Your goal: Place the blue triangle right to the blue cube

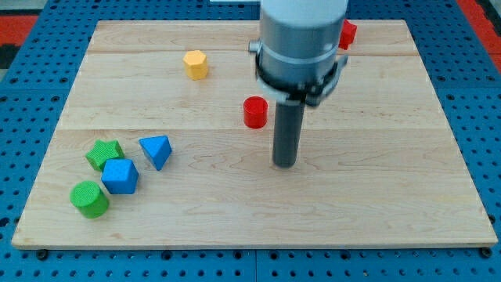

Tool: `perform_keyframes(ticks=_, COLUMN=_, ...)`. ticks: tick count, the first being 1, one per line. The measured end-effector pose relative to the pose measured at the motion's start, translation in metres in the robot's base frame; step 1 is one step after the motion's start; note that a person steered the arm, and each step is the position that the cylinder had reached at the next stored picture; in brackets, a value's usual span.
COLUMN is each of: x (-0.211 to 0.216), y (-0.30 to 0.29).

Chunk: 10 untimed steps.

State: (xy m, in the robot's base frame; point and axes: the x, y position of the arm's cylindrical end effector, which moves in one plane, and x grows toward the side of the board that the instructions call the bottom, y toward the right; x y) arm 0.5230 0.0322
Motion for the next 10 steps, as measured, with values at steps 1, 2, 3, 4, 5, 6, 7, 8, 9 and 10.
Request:
perform_keyframes(ticks=1, x=0.017, y=-0.031)
perform_keyframes(ticks=2, x=0.018, y=-0.031)
perform_keyframes(ticks=3, x=0.018, y=-0.031)
perform_keyframes(ticks=4, x=0.003, y=-0.039)
perform_keyframes(ticks=5, x=-0.034, y=-0.069)
perform_keyframes(ticks=6, x=-0.082, y=-0.093)
perform_keyframes(ticks=7, x=-0.113, y=-0.157)
perform_keyframes(ticks=8, x=-0.077, y=-0.169)
perform_keyframes(ticks=9, x=-0.069, y=-0.175)
perform_keyframes(ticks=10, x=-0.064, y=-0.189)
